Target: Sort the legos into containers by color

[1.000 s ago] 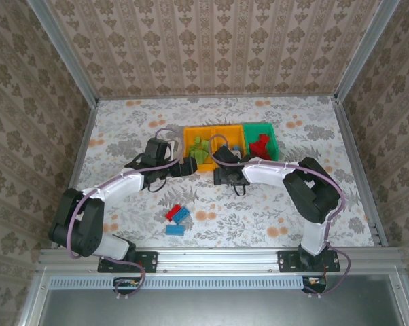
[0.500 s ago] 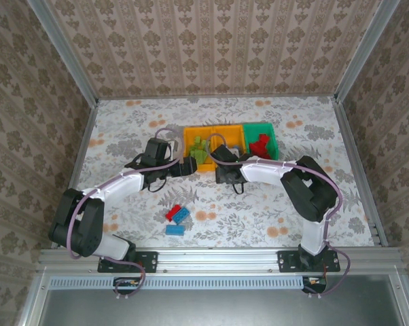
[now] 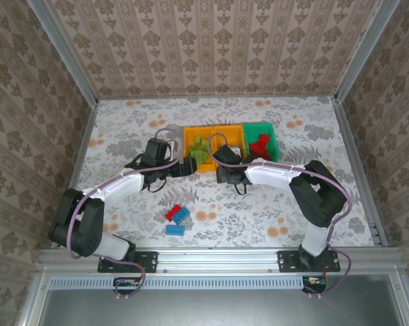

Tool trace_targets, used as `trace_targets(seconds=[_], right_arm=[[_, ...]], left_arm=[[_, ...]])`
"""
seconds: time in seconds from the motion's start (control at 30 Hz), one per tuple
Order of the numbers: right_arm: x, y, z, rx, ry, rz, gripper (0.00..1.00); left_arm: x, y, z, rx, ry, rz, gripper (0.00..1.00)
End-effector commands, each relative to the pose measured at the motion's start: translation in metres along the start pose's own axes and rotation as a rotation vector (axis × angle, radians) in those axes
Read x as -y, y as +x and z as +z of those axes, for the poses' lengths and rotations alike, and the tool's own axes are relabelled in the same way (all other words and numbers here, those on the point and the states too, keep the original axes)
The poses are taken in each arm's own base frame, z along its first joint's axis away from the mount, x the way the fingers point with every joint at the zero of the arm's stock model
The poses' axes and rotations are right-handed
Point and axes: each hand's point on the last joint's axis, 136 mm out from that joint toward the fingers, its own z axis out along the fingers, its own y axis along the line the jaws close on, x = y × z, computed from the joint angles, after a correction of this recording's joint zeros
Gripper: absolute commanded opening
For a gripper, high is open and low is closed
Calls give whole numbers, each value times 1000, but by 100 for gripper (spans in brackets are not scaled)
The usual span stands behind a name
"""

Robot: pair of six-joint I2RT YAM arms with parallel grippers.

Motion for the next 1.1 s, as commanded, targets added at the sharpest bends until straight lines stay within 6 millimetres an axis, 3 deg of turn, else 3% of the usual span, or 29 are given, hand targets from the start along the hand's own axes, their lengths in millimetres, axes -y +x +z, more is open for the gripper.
trace_targets(seconds=[0.0, 0.27, 0.47, 0.7, 0.8, 0.97, 1.07], right_arm=[[-7, -24, -24, 92, -43, -13, 38], [-12, -70, -43, 176, -50, -16, 38], [-4, -97, -36, 198, -38, 27, 38], [6, -114, -21, 192, -15, 67, 41], [8, -119, -15, 177, -2, 71, 46], [10, -122, -13, 174, 5, 94, 78], [9, -120, -18, 183, -13, 97, 83]], left_arm=[[-9, 9, 3, -28, -26, -3, 100], [-10, 10, 0, -24, -29, -2, 100], [-10, 10, -2, -20, -33, 3, 100], [-12, 11, -2, -22, -38, 2, 100], [-11, 11, -3, -22, -35, -1, 100], [-12, 12, -5, -21, -41, 1, 100], [-14, 14, -5, -23, -47, 2, 100]])
